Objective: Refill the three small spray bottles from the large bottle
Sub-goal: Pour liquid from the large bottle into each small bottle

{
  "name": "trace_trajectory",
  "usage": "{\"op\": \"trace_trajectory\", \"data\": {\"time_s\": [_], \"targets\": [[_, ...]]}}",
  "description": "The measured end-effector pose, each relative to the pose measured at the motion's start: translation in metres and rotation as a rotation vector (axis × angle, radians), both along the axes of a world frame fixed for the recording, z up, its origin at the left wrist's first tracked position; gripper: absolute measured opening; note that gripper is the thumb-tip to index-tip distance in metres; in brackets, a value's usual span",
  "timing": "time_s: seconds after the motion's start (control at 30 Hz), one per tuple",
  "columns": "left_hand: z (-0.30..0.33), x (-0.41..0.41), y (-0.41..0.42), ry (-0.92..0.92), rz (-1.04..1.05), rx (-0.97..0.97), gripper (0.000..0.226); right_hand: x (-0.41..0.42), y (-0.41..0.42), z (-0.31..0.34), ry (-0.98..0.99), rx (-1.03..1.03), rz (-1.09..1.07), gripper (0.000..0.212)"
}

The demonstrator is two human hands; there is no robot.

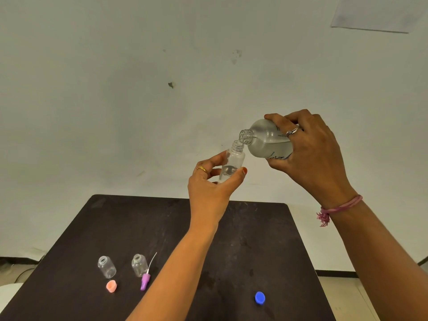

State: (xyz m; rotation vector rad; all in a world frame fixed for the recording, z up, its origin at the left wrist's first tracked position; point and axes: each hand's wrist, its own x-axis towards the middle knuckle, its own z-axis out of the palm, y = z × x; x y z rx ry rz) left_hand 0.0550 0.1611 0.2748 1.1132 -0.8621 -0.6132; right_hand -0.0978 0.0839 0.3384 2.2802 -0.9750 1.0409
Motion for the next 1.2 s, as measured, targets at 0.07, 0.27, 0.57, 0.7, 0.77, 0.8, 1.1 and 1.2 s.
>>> {"op": "trace_trajectory", "data": {"time_s": [0.07,0.27,0.57,0.7,0.77,0.8,1.1,1.2], "targets": [[-0.001,0.000,0.000,-0.001,0.002,0.002,0.041,0.000,0.000,0.000,0.000,-0.001,0.001,0.076],[-0.001,0.000,0.000,-0.006,0.007,0.004,0.041,0.000,0.000,-0.001,0.002,0.009,-0.005,0.076],[0.000,0.000,-0.001,0.006,0.004,-0.002,0.039,0.001,-0.001,-0.005,-0.042,0.093,0.006,0.073],[-0.001,0.000,-0.001,0.011,0.009,-0.005,0.039,0.002,-0.002,-0.009,-0.062,0.157,0.011,0.076],[-0.001,-0.001,-0.001,0.022,0.009,-0.006,0.039,0.002,-0.003,-0.010,-0.076,0.190,0.019,0.077],[-0.002,-0.001,-0.002,0.025,0.011,-0.003,0.040,0.002,-0.003,-0.011,-0.081,0.206,0.022,0.077],[-0.001,-0.003,0.000,0.038,0.019,-0.008,0.038,0.002,-0.003,-0.013,-0.091,0.248,0.021,0.077],[0.000,-0.003,0.000,0.037,0.015,-0.009,0.039,0.001,-0.002,-0.012,-0.088,0.226,0.025,0.077]]}}
